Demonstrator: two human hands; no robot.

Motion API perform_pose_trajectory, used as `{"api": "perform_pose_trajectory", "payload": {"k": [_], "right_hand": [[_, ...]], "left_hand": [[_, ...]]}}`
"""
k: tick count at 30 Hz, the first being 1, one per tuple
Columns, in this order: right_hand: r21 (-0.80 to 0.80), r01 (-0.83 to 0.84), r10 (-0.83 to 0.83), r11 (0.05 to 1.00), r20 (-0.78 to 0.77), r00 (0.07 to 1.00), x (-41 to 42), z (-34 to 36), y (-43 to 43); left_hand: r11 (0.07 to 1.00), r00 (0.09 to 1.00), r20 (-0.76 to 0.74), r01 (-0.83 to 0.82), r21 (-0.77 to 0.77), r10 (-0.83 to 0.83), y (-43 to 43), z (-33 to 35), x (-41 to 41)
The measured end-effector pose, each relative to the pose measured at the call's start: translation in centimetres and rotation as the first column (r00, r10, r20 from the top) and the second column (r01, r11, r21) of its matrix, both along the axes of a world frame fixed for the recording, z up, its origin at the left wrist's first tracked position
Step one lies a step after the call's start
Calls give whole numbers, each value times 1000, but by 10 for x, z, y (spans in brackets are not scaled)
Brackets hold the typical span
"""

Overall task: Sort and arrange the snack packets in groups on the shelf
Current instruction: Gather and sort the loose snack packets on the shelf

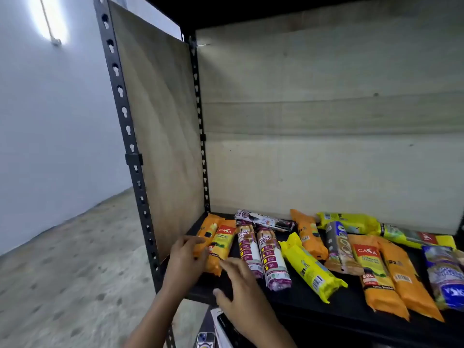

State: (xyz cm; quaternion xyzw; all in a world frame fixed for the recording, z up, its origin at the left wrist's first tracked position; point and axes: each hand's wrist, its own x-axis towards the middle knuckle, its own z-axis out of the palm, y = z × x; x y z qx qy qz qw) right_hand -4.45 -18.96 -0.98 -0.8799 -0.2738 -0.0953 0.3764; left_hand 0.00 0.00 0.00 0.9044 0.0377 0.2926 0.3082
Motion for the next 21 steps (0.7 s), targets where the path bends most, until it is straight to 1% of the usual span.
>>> {"api": "perform_pose_trajectory", "payload": {"k": [3, 6, 10, 14, 16, 19, 21], "right_hand": [[-20, 28, -28, 999, 6, 1000, 13, 4, 14], [-75, 54, -56, 996, -21, 998, 27, 5, 28], [-142, 44, -58, 989, -96, 994, 42, 1, 45], [-167, 22, -48, 986, -151, 987, 51, -6, 56], [-162, 49, -71, 985, -132, 989, 53, -10, 57], [-131, 112, -116, 985, -21, 993, 52, -12, 57], [-131, 117, -115, 984, 24, 993, 50, -12, 56]], "left_hand": [[1000, 995, -93, 20, -20, -21, 8, 1, 9], [999, 980, -199, 16, -45, -25, 12, 1, 17], [997, 967, -247, 56, -43, -65, 17, -1, 20], [994, 962, -250, 109, -4, -106, 19, -5, 20], [995, 967, -235, 100, 3, -96, 20, -7, 18], [994, 975, -206, 92, 51, -79, 21, -12, 12], [992, 979, -191, 88, 88, -70, 22, -15, 6]]}}
